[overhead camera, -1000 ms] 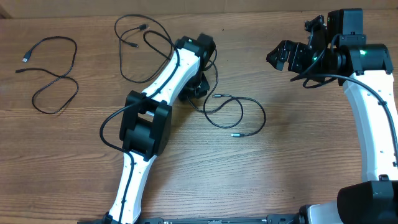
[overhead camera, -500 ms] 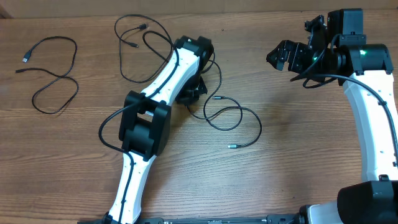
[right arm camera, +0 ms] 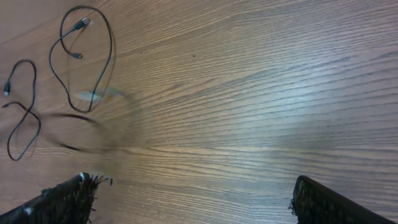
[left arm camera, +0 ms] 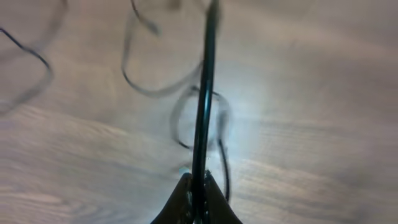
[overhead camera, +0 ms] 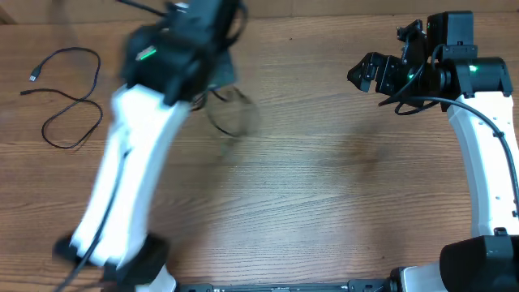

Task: Untangle cables
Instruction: 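Drag the grasped cable with the left gripper toward the left edge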

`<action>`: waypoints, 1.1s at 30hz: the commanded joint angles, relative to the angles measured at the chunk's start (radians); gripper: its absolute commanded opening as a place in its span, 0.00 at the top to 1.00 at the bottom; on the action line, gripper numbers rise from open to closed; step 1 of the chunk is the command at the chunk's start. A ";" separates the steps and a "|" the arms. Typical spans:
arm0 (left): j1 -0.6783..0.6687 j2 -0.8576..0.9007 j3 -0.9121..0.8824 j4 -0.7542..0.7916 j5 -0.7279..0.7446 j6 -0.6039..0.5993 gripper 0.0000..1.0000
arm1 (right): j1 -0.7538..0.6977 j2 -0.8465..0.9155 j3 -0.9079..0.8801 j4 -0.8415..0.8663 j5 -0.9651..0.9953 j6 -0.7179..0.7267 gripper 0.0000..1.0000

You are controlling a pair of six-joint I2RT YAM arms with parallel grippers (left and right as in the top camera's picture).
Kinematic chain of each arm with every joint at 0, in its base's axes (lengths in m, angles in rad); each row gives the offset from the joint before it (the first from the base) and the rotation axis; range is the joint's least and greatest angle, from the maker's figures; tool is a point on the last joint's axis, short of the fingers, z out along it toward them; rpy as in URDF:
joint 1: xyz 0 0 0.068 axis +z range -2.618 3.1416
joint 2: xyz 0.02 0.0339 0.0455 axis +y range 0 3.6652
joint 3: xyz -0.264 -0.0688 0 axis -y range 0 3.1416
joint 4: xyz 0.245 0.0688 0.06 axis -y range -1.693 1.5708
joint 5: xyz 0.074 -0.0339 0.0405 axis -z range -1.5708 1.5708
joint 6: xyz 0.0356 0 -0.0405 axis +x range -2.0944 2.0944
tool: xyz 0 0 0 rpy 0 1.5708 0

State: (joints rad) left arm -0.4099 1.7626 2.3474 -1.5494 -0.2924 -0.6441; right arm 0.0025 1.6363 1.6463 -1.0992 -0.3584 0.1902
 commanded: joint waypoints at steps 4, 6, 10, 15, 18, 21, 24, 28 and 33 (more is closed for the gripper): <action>0.152 -0.237 0.014 0.006 -0.058 0.055 0.96 | 0.004 -0.005 -0.004 0.006 0.006 0.004 0.00; 0.227 -0.293 0.014 0.005 -0.058 0.055 0.96 | 0.004 -0.005 -0.004 0.006 0.006 0.004 0.00; 0.381 -0.358 0.014 -0.004 -0.058 0.054 0.96 | 0.004 -0.005 -0.004 0.006 0.006 0.004 0.00; 0.532 -0.365 0.011 -0.053 -0.058 0.053 0.96 | 0.004 -0.005 -0.004 0.006 0.006 0.004 0.00; 0.605 -0.351 0.011 -0.090 -0.059 0.014 0.96 | 0.004 -0.005 -0.004 0.006 0.006 0.004 0.00; 0.658 -0.344 0.011 -0.098 -0.058 0.008 0.96 | 0.004 -0.005 -0.004 0.006 0.006 0.004 0.00; 0.715 -0.336 0.011 -0.097 -0.058 0.008 0.96 | 0.004 -0.005 -0.004 0.006 0.006 0.004 0.00; 0.808 -0.321 0.011 -0.096 -0.058 0.008 0.96 | 0.004 -0.005 -0.004 0.006 0.006 0.004 0.00; 0.897 -0.274 0.011 -0.097 -0.055 0.008 0.96 | 0.004 -0.005 -0.004 0.006 0.006 0.004 0.00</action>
State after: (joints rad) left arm 0.4450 1.4525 2.3550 -1.6482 -0.3370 -0.6258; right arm 0.0025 1.6363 1.6463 -1.0992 -0.3584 0.1902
